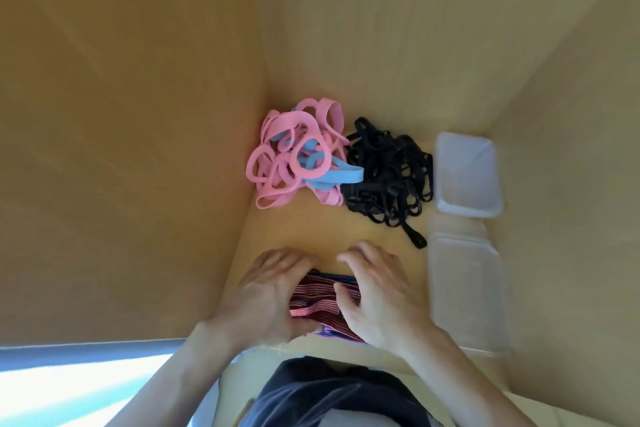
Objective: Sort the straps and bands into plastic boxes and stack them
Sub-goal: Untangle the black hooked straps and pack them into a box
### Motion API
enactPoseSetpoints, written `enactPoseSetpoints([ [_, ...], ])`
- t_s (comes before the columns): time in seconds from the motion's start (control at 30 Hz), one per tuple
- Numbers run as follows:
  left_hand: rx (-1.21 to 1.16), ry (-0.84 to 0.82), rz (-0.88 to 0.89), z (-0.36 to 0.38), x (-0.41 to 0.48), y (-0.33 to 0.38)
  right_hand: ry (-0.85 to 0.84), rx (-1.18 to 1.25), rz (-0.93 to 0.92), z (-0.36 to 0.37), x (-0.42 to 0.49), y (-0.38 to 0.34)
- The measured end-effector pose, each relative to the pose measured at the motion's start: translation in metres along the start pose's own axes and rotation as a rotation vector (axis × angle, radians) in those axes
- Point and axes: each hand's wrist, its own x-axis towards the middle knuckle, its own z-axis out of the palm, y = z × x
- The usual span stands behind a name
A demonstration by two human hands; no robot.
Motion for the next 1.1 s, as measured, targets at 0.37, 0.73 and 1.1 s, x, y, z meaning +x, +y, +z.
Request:
enactPoseSetpoints([
  [0.37, 0.133, -0.044, 0.044, 0.031, 0.007, -0.021, -0.101, -0.204, -0.029, 0.048, -0.028, 0.033],
  [0.73, 0.083, 0.167, -0.174, 0.004, 0.092, -0.04, 0.118, -0.29, 0.062, 0.031, 0.065, 0.059],
  [1.1, 0.053, 0.49, -0.179, 0.05, 0.072, -0.039, 0.145, -0.193, 0.09, 0.043, 0.07, 0.065],
])
